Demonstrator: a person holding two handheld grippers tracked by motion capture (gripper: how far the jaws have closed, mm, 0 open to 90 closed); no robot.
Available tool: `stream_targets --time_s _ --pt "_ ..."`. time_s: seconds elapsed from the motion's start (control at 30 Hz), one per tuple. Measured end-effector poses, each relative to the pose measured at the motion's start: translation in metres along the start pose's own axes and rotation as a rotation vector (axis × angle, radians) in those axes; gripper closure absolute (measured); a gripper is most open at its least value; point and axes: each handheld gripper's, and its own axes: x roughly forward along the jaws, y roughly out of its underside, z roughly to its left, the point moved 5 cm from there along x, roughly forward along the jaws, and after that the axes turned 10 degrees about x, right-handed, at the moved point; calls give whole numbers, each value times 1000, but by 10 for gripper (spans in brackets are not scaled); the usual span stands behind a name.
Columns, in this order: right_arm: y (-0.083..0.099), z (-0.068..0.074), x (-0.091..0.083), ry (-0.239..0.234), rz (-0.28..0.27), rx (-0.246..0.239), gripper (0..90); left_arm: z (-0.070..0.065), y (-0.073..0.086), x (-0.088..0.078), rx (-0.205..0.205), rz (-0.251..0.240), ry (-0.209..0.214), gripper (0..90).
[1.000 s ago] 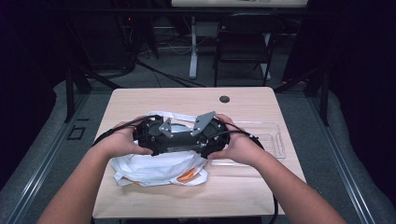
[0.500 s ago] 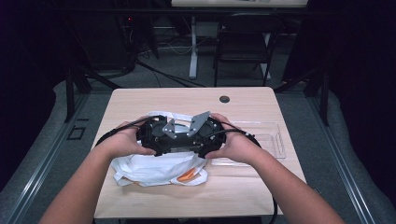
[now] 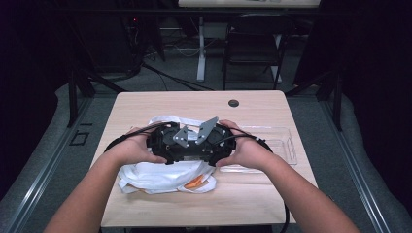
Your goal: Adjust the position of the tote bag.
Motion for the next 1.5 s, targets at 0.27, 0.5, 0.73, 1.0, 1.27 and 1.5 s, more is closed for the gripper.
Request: stream_targets --time_s 0.27,0.5,0.73,1.0,1.27,1.5 --pt "3 -1 3 -9 16 -11 320 0 -6 2 16 -12 -3 429" --pt "6 0 8 -24 34 -7 336 0 -9 3 27 -15 -8 430" --pt "6 2 12 -32 43 -1 359 -1 -11 4 30 -31 -10 429" --pt "7 2 14 -40 49 -5 396 0 -10 7 54 -24 -14 426" --pt "9 2 13 -53 61 -7 411 0 -10 6 49 -55 -21 408" --pt "10 1 12 -62 83 -6 419 1 -9 4 27 -79 -28 382"
